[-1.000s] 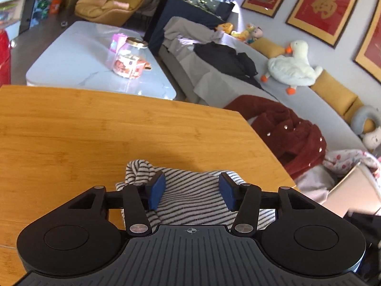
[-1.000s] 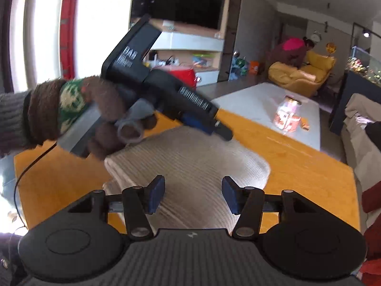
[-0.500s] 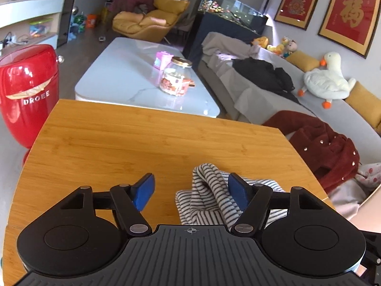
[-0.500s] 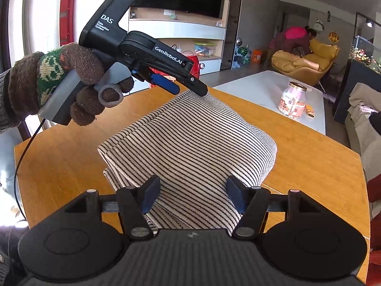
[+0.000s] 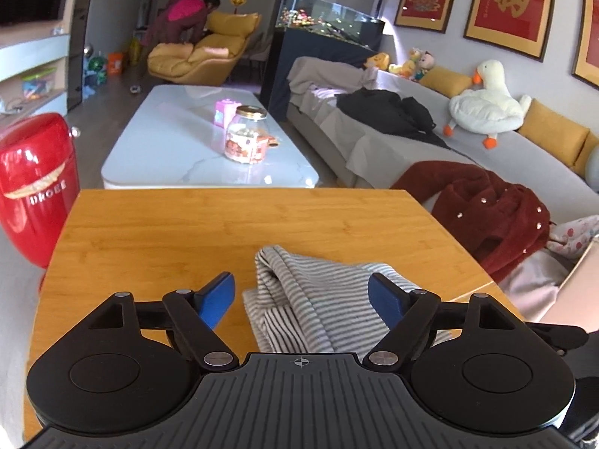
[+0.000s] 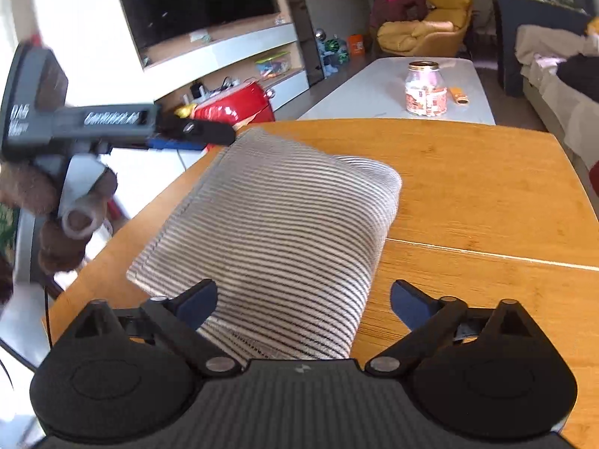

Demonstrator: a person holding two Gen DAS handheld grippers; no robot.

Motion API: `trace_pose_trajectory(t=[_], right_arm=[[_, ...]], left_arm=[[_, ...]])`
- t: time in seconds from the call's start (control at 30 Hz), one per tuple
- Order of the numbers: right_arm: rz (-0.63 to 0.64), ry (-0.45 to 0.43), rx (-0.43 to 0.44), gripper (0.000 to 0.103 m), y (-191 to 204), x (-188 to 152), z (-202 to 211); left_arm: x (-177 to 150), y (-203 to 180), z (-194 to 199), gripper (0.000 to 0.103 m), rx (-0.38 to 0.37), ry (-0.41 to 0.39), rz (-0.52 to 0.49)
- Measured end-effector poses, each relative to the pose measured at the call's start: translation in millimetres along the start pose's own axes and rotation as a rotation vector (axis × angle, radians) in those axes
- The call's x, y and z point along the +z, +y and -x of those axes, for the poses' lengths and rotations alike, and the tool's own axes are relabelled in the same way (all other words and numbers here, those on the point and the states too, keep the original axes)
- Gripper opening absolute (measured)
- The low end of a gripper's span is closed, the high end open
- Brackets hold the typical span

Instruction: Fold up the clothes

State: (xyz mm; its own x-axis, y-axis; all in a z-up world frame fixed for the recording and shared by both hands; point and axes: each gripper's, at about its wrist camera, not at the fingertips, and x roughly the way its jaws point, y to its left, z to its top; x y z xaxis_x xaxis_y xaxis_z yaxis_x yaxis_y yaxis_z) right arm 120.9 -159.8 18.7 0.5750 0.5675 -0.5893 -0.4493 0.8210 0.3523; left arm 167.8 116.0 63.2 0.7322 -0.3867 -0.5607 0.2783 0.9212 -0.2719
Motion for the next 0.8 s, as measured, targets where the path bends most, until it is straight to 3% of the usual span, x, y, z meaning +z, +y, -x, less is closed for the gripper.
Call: trace_pose_trajectory(t=[0.1,0.2,0.37,0.43,0.53,0.6,0.8], right_arm=[[-0.220,0.005,0.111,0.103,-33.3,6.2,3.5],[-0.322,0.004,0.145,0.103,-51.4,4.6,1.1],[-0.228,0.056,0.139,0.102,-46.5,3.3,-17.7],[-0.183,0.097,0.173,0.091,-39.3,4.2,-29.8],[-0.063,0.139,0.159,0.086,-18.6,10.9,-46.1],[0.003,0.150,0.143,0.086,-8.0,23.9,-59.7],[0.113,0.148,0.175,0.072,12.3,85.5,-124.2]], left_arm=[[-22.0,-1.6,-2.3,0.094,-0.068,0.065,0.020],[-45.3,-5.2,-13.0,0.091,-0.082,0.128,0.011],[-73.3,-2.2,-18.7,0.088,-0.105,0.160,0.046],[-78.9,2.7,-14.3,0.084,-0.122,0.142,0.070],[-81.5,10.4,-12.0,0.080,-0.139,0.127,0.108],[-77.5,17.5,-12.8,0.069,-0.123,0.123,0.123],[-47.0,59.7,-24.8,0.069,-0.034,0.095,0.167]])
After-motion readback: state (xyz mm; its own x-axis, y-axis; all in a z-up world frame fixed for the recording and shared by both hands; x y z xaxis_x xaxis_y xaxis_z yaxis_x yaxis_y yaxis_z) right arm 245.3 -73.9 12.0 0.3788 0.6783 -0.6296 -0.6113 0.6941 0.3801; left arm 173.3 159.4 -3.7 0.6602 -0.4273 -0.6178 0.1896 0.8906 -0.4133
